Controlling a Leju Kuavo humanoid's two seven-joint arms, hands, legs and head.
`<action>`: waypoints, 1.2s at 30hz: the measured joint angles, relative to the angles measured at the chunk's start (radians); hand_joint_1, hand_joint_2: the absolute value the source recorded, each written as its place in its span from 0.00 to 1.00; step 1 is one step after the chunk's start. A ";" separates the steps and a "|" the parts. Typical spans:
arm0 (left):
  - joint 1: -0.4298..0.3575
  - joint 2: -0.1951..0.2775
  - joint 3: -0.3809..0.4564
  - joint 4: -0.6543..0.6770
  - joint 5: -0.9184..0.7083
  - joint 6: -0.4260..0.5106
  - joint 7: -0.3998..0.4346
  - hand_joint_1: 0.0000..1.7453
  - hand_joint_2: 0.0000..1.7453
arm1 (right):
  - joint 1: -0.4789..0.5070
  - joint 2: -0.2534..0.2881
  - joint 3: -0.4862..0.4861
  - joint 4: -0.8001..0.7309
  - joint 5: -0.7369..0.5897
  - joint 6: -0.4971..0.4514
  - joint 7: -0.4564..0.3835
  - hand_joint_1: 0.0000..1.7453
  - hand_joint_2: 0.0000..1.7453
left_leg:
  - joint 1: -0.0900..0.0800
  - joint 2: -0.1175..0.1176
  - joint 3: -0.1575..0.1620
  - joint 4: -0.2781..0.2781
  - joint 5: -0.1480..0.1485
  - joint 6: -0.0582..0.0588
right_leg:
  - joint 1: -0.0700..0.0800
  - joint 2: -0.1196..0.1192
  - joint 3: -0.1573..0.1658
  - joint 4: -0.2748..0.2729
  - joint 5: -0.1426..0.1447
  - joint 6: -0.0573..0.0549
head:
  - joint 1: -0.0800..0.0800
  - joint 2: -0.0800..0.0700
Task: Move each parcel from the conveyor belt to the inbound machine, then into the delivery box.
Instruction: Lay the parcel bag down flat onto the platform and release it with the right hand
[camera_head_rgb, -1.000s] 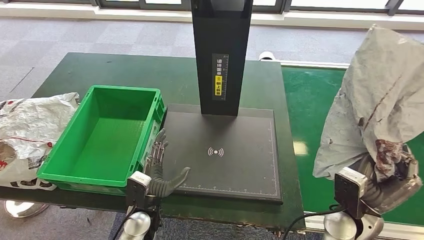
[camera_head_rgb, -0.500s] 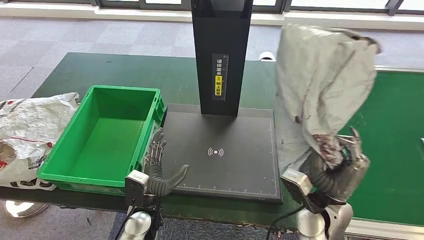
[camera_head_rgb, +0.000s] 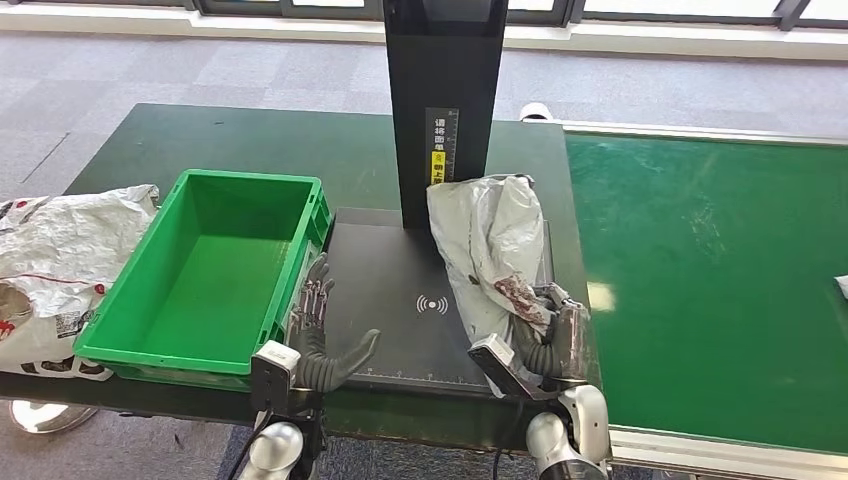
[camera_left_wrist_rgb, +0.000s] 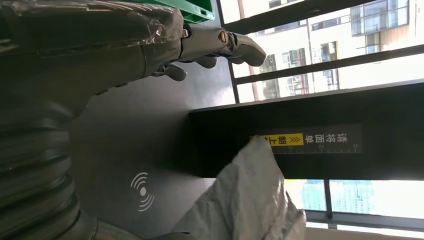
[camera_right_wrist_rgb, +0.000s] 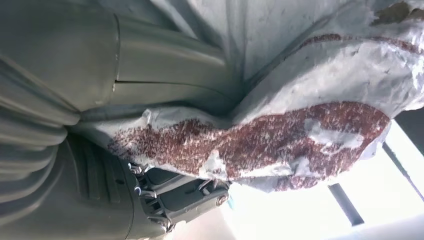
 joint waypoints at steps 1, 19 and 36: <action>0.000 0.000 0.000 -0.002 -0.001 0.000 0.000 0.00 1.00 | -0.009 0.001 0.000 0.022 0.005 0.000 0.000 0.00 1.00 | 0.000 0.000 0.000 0.000 0.000 0.000 | 0.000 0.000 0.000 0.000 0.000 0.000 | 0.000 0.000; -0.008 0.000 -0.023 0.013 -0.097 -0.015 0.000 0.00 1.00 | -0.057 0.016 -0.013 0.070 -0.320 -0.006 -0.096 0.00 1.00 | 0.000 0.000 0.000 0.000 0.000 0.000 | 0.000 0.000 -0.002 0.000 0.000 0.000 | 0.000 0.000; -0.297 -0.042 -0.148 0.430 -0.437 0.204 0.112 0.00 1.00 | 0.061 0.006 0.021 -0.577 -0.517 -0.005 -0.106 0.00 1.00 | -0.001 0.002 0.001 0.001 0.000 -0.001 | -0.001 0.002 -0.001 0.000 0.001 0.000 | 0.000 0.000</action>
